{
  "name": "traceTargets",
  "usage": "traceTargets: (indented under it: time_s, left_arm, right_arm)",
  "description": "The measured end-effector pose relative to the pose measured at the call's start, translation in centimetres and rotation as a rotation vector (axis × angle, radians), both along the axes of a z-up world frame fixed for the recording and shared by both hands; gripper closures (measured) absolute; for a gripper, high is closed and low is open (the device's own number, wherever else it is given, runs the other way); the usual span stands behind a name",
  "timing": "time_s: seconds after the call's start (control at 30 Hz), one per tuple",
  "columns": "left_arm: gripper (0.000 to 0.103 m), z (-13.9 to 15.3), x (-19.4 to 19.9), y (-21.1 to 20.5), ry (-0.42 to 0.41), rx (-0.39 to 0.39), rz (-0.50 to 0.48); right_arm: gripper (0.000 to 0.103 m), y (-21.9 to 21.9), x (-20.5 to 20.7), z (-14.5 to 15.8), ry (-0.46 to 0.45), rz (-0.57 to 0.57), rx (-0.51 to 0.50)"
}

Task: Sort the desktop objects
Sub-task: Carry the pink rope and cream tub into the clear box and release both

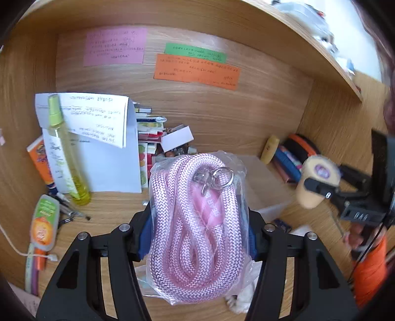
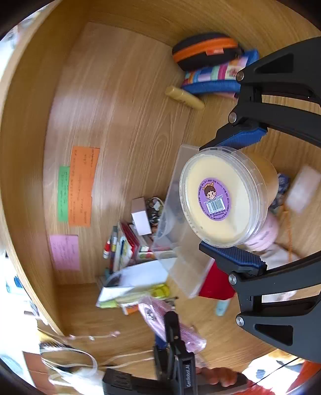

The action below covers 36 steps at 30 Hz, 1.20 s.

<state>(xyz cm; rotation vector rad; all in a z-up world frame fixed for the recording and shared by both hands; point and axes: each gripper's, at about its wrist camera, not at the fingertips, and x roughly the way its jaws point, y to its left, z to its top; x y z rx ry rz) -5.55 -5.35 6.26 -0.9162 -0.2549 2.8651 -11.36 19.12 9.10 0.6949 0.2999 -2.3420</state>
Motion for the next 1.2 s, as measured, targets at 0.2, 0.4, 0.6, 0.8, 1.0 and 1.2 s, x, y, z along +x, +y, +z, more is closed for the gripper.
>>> traceTargets:
  time_s: [0.2, 0.4, 0.6, 0.8, 1.0, 1.2]
  left_arm:
    - [0.044, 0.1, -3.3, -0.4, -0.017, 0.035, 0.016]
    - [0.044, 0.0, -6.3, 0.5, -0.028, -0.002, 0.021]
    - [0.044, -1.1, -8.8, 1.0, -0.069, 0.003, 0.001]
    - [0.044, -3.4, -11.1, 1.5, -0.125, -0.037, 0.025]
    - [0.044, -5.7, -12.2, 2.3, -0.199, -0.080, -0.006]
    - [0.044, -7.1, -12.8, 3.1, -0.258, -0.151, -0.022]
  right_arm:
    - [0.038, -1.2, -2.7, -1.1, -0.043, -0.031, -0.032]
    - [0.038, -2.6, -5.3, -1.7, -0.080, -0.031, -0.057]
    - [0.038, -3.9, -7.1, -2.7, -0.106, -0.037, -0.052]
    - [0.038, -4.5, -8.2, -4.8, -0.144, -0.041, -0.024]
    - [0.038, -4.2, -8.1, -4.9, -0.159, -0.013, -0.022]
    - [0.038, -4.8, -8.5, -5.8, -0.194, 0.012, 0.035]
